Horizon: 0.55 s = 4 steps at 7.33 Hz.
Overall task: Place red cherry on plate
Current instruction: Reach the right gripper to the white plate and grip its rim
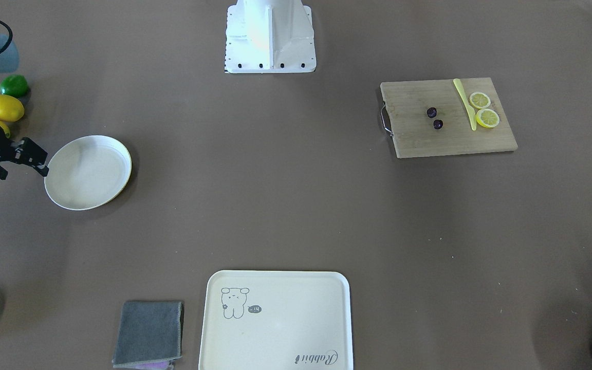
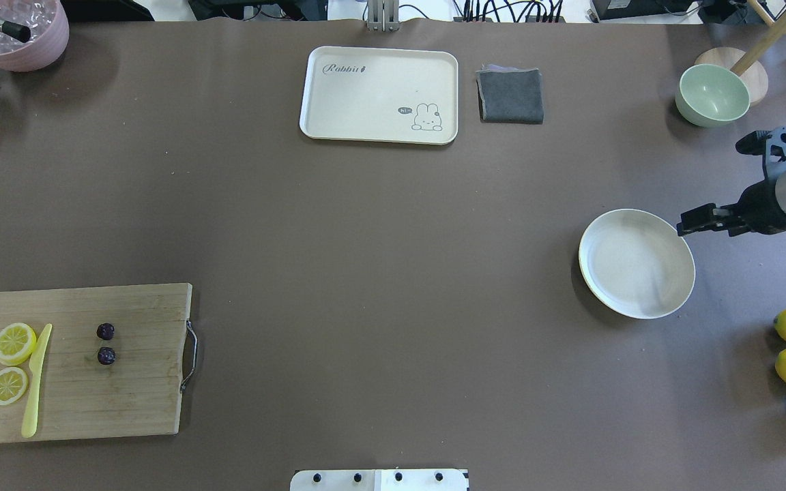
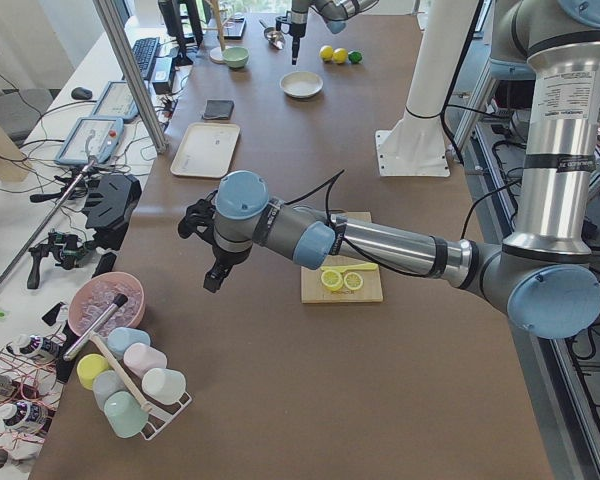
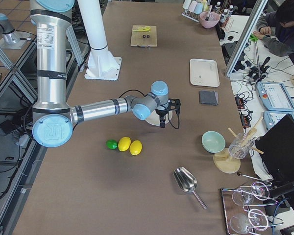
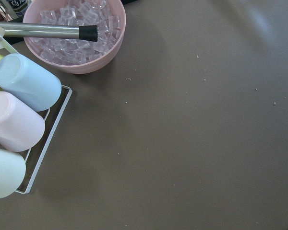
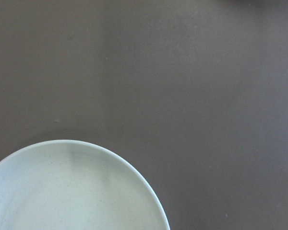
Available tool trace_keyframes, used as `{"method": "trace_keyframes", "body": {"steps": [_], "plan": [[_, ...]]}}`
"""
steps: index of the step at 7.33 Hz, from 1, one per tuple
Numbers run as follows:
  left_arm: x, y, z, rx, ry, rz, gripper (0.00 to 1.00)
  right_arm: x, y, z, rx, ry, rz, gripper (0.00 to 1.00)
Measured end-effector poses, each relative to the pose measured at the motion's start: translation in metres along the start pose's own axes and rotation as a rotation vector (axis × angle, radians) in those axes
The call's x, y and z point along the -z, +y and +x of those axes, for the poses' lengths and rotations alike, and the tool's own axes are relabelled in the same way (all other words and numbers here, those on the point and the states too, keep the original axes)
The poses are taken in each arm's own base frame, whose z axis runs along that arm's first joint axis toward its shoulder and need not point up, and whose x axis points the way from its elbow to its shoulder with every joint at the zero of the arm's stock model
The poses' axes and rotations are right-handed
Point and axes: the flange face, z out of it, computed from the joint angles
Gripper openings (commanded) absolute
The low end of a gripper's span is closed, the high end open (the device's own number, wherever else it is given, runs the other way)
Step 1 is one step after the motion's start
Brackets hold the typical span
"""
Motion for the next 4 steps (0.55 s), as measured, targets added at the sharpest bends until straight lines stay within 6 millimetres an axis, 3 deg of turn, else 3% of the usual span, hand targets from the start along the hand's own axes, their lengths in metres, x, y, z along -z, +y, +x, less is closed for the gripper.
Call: {"method": "trace_keyframes", "body": {"steps": [2,3,4], "plan": [[0.000,0.000,0.001,-0.001,0.000,0.000,0.98,-0.021,0.016,0.000,-0.005,-0.017,-0.008,0.68],[0.000,0.001,0.001,-0.001,0.000,0.000,0.98,-0.025,0.021,0.000,-0.013,-0.015,-0.012,0.48],[0.001,0.002,0.001,-0.001,0.000,0.000,0.98,-0.028,0.025,-0.001,-0.016,-0.014,-0.016,0.38]]}}
